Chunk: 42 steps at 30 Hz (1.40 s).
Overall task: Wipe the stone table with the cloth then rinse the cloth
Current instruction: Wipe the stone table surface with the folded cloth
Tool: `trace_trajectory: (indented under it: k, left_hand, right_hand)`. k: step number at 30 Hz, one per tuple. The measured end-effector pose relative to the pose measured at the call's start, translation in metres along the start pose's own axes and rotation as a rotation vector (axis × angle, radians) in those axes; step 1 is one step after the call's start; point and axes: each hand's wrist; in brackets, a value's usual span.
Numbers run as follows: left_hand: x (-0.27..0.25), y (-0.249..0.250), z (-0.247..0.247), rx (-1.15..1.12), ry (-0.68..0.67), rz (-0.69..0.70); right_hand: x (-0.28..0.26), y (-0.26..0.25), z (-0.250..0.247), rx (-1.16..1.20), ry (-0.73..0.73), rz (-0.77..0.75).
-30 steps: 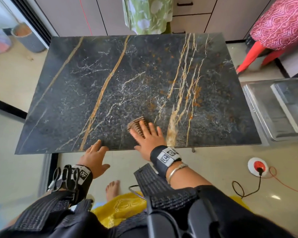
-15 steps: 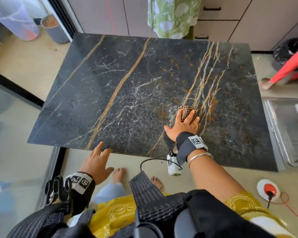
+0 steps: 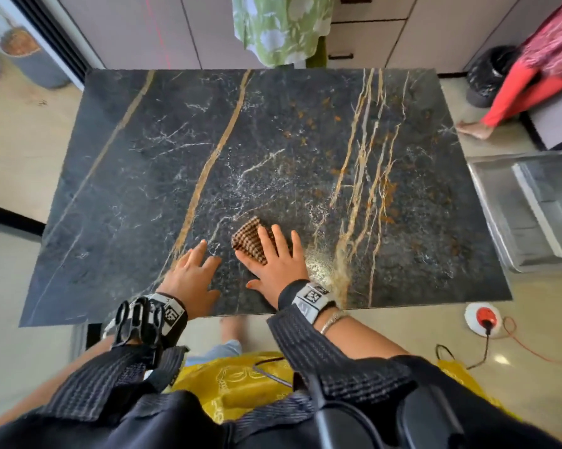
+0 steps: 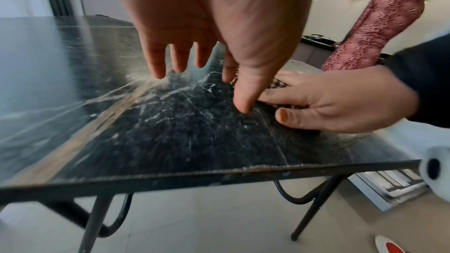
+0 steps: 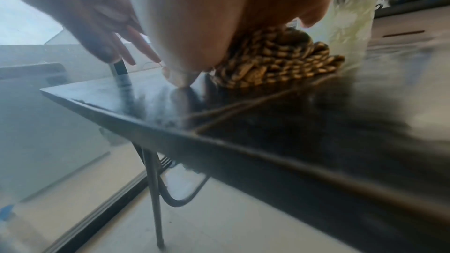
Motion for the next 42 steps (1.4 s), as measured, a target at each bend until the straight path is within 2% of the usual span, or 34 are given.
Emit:
trace_trajectory:
  k: [3,8,11,15,16,18,23,26,28,31,34,36,39,42]
  left_hand:
    - [0.016,0.000,-0.005,0.027,0.000,0.040]
    - [0.028,-0.009,-0.009,0.055,-0.040,0.070]
    - [0.030,-0.017,-0.009,0.079,-0.063,0.091]
    - [0.030,-0.024,-0.015,0.128,-0.086,0.105]
    - [0.031,-0.024,-0.017,0.146,-0.101,0.119]
    - [0.034,-0.030,-0.021,0.173,-0.119,0.155]
    - [0.038,-0.047,-0.025,0.220,-0.119,0.211]
    - [0.040,-0.051,-0.031,0.195,0.070,0.198]
    - [0.049,-0.054,-0.039,0.123,0.168,0.155]
    - [0.069,-0.057,-0.048,0.031,0.195,0.108]
    - [0.080,-0.052,-0.048,0.026,0.138,0.095]
    - [0.081,-0.048,-0.045,0.063,0.147,0.089]
    - [0.081,-0.041,-0.040,0.103,0.230,0.037]
    - [0.082,-0.038,-0.037,0.066,0.217,-0.057]
  right_hand:
    - [-0.023,0.025,0.005,0.054,0.006,0.108]
    - [-0.049,0.103,-0.003,0.230,0.037,0.587]
    - [-0.029,0.130,-0.013,0.314,0.016,0.651]
    - [0.032,0.109,-0.019,0.370,0.057,0.817]
    - [0.046,0.101,-0.023,0.381,0.055,0.831]
    - [0.072,0.085,-0.035,0.407,0.029,0.766]
    - [0.106,0.023,-0.053,0.278,-0.066,0.366]
    - [0.101,-0.019,-0.041,0.192,-0.063,0.196]
    - [0.089,-0.029,-0.031,0.183,-0.054,0.163]
    - [0.063,-0.017,-0.021,0.226,-0.025,0.191]
    - [0.037,0.016,-0.012,0.318,0.003,0.367]
    - [0.026,0.045,-0.011,0.320,0.018,0.485]
    - [0.031,0.093,-0.018,0.308,0.013,0.594]
    - [0.057,0.134,-0.032,0.291,0.056,0.668]
Point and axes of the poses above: each hand's wrist, its own x-axis towards the middle knuckle, its own z-axis out of the palm, y = z × x, and after that the axes turned 3 degrees about x, right-handed
